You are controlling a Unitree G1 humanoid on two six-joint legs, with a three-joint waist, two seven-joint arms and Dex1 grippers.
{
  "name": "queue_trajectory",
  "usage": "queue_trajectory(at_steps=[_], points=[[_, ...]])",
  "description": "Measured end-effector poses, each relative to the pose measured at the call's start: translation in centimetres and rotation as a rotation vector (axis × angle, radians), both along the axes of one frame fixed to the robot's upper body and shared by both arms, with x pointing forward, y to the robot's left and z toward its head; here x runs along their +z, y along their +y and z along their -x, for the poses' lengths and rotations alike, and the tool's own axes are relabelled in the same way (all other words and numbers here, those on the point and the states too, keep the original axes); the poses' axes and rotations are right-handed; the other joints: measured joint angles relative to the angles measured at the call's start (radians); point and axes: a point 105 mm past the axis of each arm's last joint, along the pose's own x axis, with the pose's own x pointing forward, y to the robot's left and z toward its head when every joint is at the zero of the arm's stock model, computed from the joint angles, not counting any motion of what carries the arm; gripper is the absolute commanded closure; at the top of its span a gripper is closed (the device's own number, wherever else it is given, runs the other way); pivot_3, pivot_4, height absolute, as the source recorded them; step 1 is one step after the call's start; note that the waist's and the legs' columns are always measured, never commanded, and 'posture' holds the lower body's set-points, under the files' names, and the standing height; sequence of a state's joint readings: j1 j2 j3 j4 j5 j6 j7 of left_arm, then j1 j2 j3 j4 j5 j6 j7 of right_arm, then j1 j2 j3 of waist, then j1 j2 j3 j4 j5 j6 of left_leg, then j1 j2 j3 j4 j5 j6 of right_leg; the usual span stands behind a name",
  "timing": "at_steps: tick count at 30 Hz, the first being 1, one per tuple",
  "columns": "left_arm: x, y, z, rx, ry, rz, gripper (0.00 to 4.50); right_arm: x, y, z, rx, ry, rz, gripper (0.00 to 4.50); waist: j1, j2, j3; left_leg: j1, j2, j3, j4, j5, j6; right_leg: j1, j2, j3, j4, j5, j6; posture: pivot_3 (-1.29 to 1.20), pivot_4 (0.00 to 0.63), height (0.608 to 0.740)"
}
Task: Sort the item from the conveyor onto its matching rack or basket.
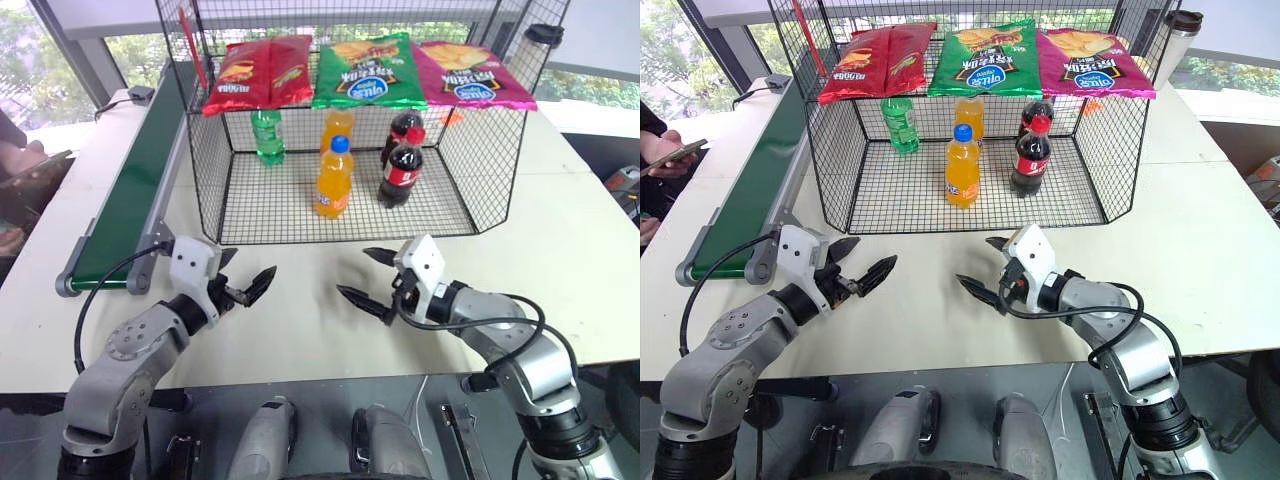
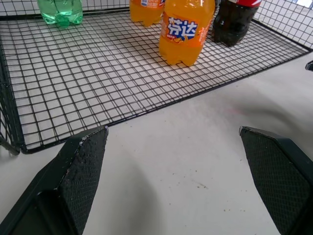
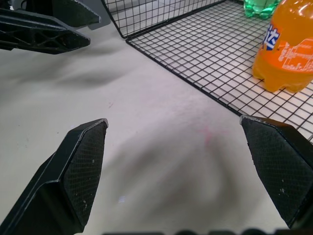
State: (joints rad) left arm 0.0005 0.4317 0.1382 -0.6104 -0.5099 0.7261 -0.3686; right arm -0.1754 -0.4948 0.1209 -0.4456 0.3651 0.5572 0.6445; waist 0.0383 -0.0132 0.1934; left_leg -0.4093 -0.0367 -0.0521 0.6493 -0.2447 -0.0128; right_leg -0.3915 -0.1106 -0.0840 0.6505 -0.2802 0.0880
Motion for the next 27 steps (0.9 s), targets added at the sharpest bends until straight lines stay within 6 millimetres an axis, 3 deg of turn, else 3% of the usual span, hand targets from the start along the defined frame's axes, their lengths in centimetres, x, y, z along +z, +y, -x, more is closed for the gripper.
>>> queue_trajectory(at_steps=[27], points=[[-0.37, 0.21, 0.20, 0.012, -0.002, -0.018, 0.05, 0.29, 0.15, -0.19, 0.004, -0.002, 0.002, 0.00, 0.000, 0.000, 0.000, 0.000, 0.000, 0.000, 0.000, 0.000, 0.000, 0.000, 0.000, 0.000, 0.000, 0.000, 0.000, 0.00, 0.150, 0.739]])
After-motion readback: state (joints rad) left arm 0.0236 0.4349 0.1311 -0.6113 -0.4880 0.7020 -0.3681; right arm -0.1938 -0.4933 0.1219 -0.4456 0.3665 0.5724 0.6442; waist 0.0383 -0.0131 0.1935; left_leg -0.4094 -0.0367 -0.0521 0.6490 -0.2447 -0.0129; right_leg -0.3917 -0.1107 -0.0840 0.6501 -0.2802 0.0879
